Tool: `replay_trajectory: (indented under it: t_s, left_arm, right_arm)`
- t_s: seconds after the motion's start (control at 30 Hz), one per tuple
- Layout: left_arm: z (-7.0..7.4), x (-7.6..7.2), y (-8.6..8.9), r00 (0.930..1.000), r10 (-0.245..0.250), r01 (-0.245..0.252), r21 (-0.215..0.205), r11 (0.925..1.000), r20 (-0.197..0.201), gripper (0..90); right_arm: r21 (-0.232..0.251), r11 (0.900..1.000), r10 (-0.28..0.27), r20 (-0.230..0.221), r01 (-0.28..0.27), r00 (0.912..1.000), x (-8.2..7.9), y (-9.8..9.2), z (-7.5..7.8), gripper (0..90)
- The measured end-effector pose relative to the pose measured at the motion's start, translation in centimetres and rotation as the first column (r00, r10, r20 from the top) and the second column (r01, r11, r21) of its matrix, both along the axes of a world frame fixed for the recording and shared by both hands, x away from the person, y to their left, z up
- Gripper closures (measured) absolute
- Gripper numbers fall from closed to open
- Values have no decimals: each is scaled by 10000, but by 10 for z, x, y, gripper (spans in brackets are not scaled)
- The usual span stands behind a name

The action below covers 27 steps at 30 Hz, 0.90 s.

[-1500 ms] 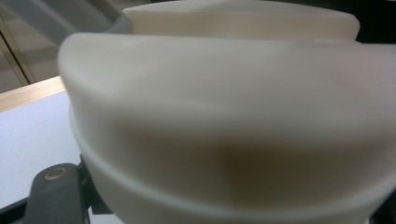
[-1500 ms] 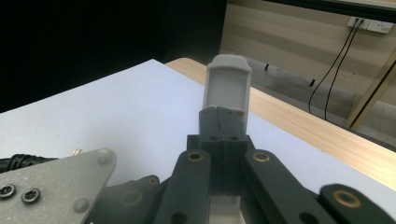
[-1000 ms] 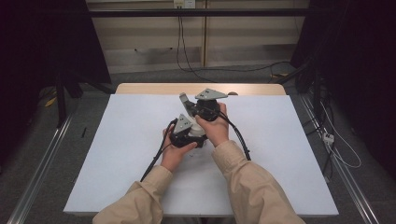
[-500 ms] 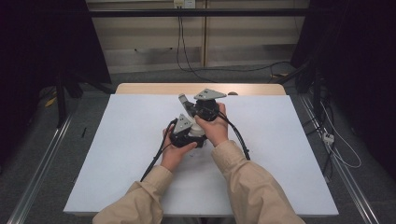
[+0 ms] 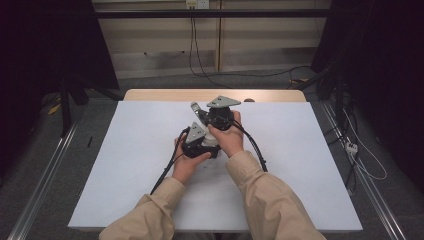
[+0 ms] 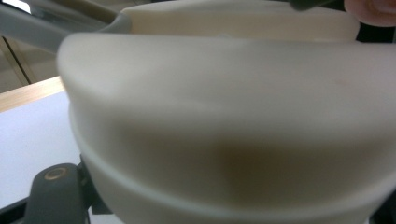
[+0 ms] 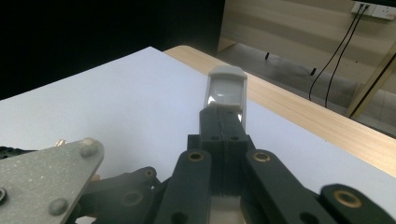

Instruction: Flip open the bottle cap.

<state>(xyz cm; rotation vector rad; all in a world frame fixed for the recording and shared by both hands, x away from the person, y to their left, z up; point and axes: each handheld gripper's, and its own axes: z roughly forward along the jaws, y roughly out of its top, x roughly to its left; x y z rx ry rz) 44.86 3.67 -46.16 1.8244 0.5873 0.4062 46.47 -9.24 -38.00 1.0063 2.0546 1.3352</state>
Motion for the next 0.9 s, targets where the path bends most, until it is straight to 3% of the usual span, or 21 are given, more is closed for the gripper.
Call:
replay_trajectory:
  t_s: [0.8, 0.9]
  left_arm:
    - [0, 0, 1, 10000, 45, -45, -43, 10000, -23, 184]
    - [0, 0, 0, 10000, -96, 95, -65, 9999, -19, 177]
  right_arm:
    - [-112, 9999, -51, -30, 50, 10000, 0, 2, -2, 900]
    - [-225, 9997, -114, 109, 117, 9999, 0, 1, -1, 847]
